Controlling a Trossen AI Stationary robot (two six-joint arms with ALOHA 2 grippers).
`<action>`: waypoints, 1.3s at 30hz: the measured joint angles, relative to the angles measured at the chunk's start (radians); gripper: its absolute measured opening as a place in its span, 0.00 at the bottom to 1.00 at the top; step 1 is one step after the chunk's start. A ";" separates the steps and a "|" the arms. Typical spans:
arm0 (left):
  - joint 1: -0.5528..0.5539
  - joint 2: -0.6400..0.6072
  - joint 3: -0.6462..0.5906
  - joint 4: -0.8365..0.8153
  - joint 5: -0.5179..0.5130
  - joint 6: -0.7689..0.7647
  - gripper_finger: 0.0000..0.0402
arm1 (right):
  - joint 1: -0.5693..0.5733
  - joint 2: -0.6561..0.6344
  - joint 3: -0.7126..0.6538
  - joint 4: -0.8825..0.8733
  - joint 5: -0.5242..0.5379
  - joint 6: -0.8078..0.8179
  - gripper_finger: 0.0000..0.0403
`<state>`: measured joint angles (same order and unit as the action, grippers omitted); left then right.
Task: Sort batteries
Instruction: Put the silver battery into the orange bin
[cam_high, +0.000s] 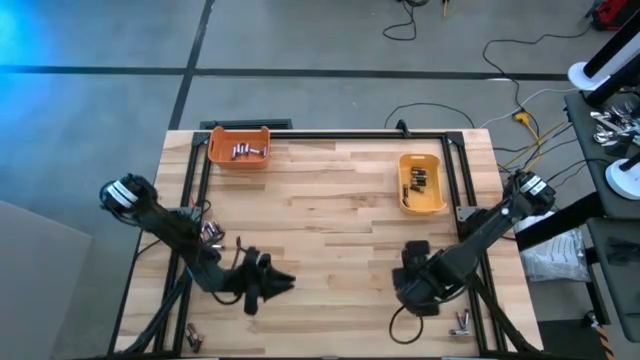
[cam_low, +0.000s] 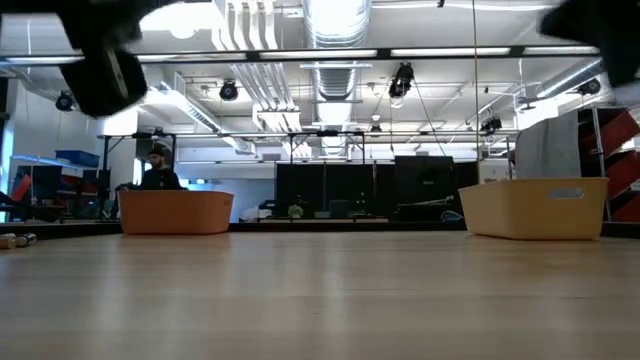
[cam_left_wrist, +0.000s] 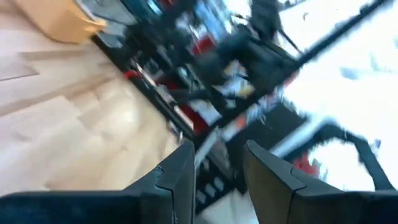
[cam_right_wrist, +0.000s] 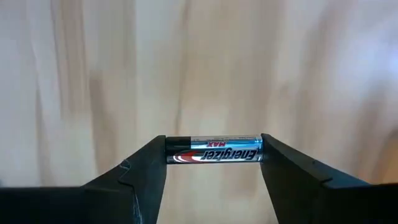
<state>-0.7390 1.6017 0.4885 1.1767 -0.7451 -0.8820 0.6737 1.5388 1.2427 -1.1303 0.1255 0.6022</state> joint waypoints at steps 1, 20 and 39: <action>0.014 0.029 -0.011 0.057 -0.016 -0.028 0.29 | -0.002 0.005 0.036 0.003 0.066 -0.013 0.54; 0.237 0.377 0.184 0.396 0.224 -0.175 0.58 | -0.134 0.184 0.505 0.123 0.324 -0.238 0.54; 0.266 0.391 0.361 0.394 0.315 -0.156 0.52 | -0.155 0.194 0.507 0.286 0.319 -0.299 0.54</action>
<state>-0.4732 1.9926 0.8496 1.5711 -0.4300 -1.0382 0.5182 1.7326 1.7493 -0.8446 0.4442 0.3029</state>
